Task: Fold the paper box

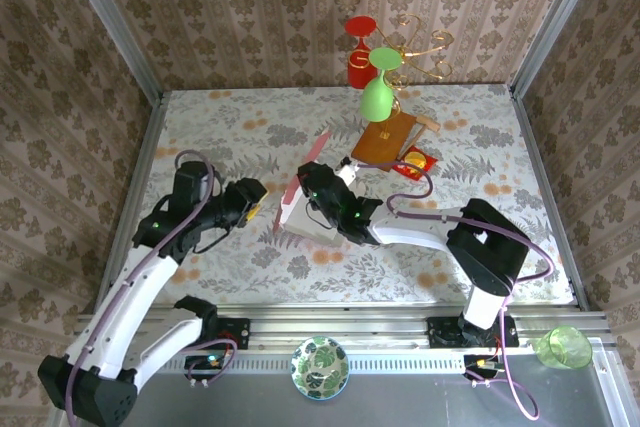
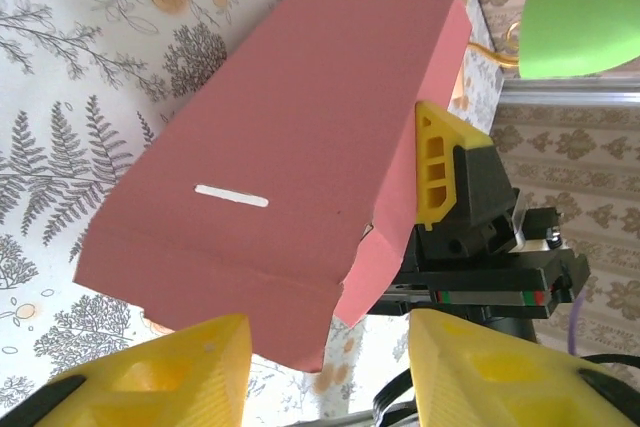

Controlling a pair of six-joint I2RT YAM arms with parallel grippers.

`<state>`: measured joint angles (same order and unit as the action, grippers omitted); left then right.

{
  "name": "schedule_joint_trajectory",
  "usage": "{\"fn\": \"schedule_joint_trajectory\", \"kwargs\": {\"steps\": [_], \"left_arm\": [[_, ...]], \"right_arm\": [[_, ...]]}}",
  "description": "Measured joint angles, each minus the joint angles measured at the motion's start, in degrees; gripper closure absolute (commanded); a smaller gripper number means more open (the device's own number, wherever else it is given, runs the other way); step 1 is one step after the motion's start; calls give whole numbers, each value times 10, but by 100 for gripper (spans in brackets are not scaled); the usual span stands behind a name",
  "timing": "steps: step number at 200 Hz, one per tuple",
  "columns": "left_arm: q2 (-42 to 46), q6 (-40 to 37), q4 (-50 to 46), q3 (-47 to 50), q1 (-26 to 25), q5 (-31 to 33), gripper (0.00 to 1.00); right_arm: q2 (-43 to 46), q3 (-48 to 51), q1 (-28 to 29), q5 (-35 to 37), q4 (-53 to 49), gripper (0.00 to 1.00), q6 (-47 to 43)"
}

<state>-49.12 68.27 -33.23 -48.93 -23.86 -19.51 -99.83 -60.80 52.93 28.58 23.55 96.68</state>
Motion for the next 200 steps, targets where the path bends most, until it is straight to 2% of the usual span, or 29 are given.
{"fn": "schedule_joint_trajectory", "kwargs": {"steps": [25, 55, 78, 110, 126, 144, 178, 200], "left_arm": [[-43, -84, -24, -25, -9, 23, 72], [-52, -223, -52, -39, -21, 50, 74], [-25, -295, -45, -19, -39, 54, 63], [-11, -314, -29, -12, -42, 47, 64], [-21, -331, -24, -17, -60, 45, 64], [-27, -366, -26, -24, -86, 50, 58], [-43, -440, -37, -32, -115, 90, 46], [-59, -480, -37, -35, -151, 135, 39]], "right_arm": [[5, 0, -1, 0, -15, 100, 9], [10, 0, -6, -3, -26, 100, 9], [12, 0, -11, -10, -34, 100, 8], [12, 0, -17, -23, -50, 100, 6], [12, -6, -20, -31, -63, 100, 6], [12, -20, -23, -38, -77, 100, 6], [12, -33, -25, -50, -97, 100, 7], [12, -33, -25, -52, -106, 100, 7]]}}
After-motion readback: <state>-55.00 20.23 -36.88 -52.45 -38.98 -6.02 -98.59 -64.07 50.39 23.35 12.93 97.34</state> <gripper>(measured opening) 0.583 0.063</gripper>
